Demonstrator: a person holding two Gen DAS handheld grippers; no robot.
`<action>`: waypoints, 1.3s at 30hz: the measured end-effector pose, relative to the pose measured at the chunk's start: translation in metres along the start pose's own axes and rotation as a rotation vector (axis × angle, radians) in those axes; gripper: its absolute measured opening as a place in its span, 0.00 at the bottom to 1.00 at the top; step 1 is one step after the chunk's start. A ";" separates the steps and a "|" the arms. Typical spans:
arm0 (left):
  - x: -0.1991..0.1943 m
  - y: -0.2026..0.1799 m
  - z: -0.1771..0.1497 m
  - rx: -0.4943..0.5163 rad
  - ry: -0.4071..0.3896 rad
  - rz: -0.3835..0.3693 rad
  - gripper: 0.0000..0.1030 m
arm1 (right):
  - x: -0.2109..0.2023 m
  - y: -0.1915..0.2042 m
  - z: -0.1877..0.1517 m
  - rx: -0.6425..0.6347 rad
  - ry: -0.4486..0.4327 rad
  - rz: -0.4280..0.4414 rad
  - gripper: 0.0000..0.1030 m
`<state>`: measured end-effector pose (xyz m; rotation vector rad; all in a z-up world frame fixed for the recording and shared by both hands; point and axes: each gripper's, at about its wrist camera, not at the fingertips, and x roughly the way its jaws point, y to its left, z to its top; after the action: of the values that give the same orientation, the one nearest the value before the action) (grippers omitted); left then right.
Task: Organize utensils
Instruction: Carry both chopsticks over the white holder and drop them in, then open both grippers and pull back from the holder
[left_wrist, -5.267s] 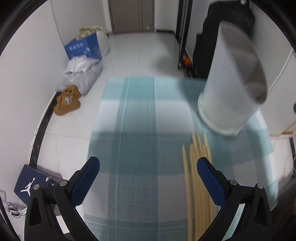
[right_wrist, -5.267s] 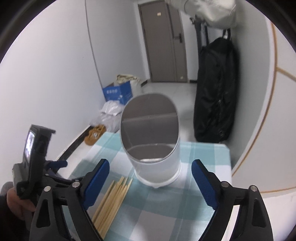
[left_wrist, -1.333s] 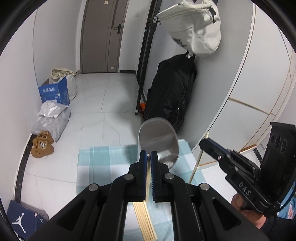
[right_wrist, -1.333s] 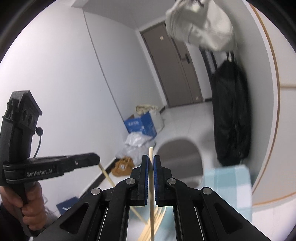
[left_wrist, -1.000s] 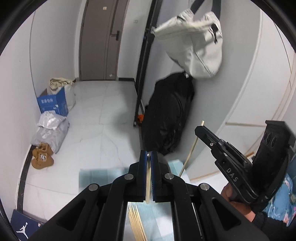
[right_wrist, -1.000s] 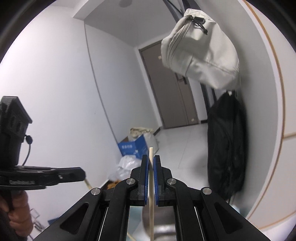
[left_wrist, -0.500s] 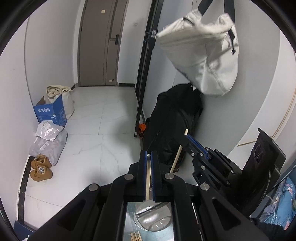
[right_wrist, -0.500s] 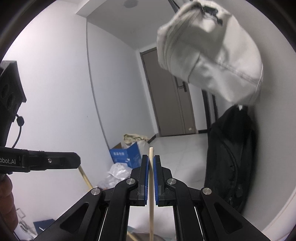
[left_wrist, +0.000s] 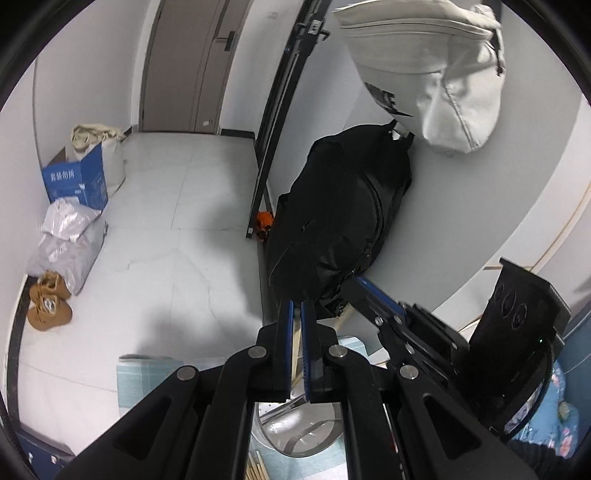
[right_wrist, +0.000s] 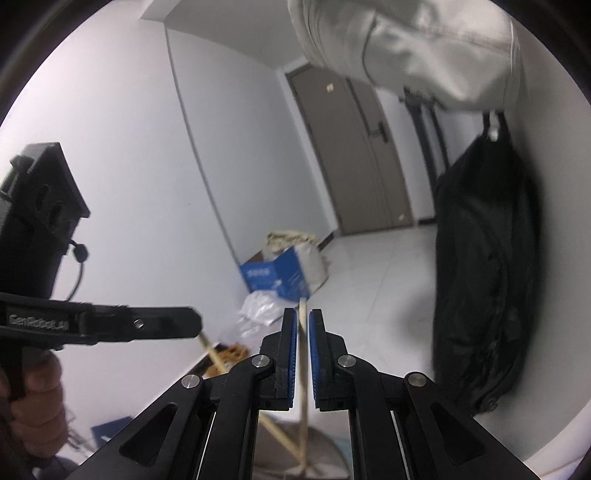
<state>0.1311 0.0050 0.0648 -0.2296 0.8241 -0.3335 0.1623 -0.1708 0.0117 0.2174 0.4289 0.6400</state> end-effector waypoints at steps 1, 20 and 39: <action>-0.001 0.003 0.000 -0.012 0.003 -0.002 0.01 | 0.000 -0.003 0.000 0.024 0.016 0.015 0.08; -0.057 0.002 -0.030 -0.125 -0.136 0.132 0.62 | -0.089 0.007 -0.009 0.110 0.002 -0.030 0.76; -0.088 -0.014 -0.094 -0.071 -0.223 0.260 0.75 | -0.140 0.062 -0.043 0.050 -0.014 -0.030 0.99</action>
<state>0.0021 0.0188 0.0672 -0.2187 0.6361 -0.0329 0.0098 -0.2061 0.0375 0.2628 0.4340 0.5988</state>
